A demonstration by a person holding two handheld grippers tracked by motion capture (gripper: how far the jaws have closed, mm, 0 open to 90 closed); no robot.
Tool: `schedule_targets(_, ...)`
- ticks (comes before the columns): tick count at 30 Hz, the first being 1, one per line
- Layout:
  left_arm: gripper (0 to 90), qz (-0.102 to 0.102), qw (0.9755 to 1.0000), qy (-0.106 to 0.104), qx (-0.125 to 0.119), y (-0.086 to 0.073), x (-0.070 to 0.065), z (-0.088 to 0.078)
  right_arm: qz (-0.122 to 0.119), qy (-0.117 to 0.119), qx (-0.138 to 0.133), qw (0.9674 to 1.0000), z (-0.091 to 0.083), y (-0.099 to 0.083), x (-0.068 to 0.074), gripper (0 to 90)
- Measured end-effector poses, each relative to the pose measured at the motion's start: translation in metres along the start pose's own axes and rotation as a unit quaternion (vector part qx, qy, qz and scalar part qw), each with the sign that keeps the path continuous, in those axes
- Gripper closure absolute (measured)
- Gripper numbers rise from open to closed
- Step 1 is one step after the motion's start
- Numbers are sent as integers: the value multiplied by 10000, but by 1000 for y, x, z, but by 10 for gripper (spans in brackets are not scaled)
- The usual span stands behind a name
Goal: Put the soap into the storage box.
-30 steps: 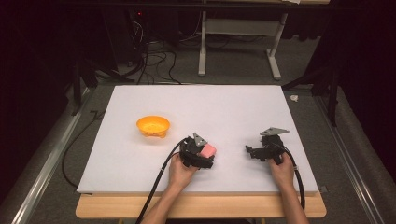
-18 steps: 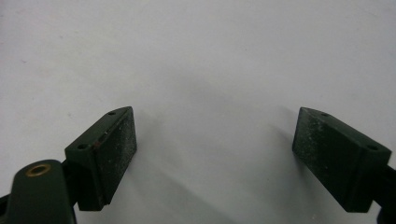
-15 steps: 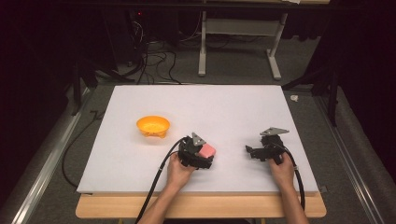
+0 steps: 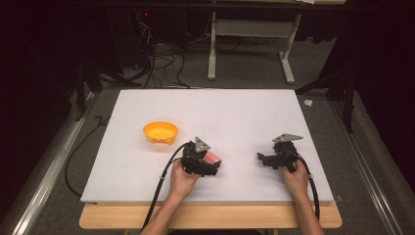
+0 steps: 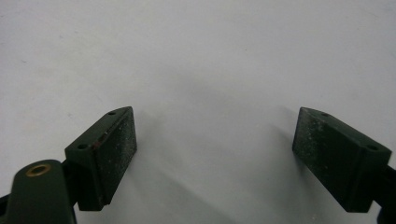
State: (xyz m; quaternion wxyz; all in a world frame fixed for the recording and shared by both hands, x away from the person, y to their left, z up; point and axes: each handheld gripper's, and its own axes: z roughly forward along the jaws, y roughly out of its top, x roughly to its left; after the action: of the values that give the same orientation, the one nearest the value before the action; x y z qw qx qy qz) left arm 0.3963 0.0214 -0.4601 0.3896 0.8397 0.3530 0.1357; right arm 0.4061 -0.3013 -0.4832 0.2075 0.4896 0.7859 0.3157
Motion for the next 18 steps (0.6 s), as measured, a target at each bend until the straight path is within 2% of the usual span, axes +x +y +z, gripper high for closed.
schedule_targets(18, 140, 82, 9999, 92, -89, 2, 8, -24, -1, -2, -2, 10000, 0, 0, 0, 143)
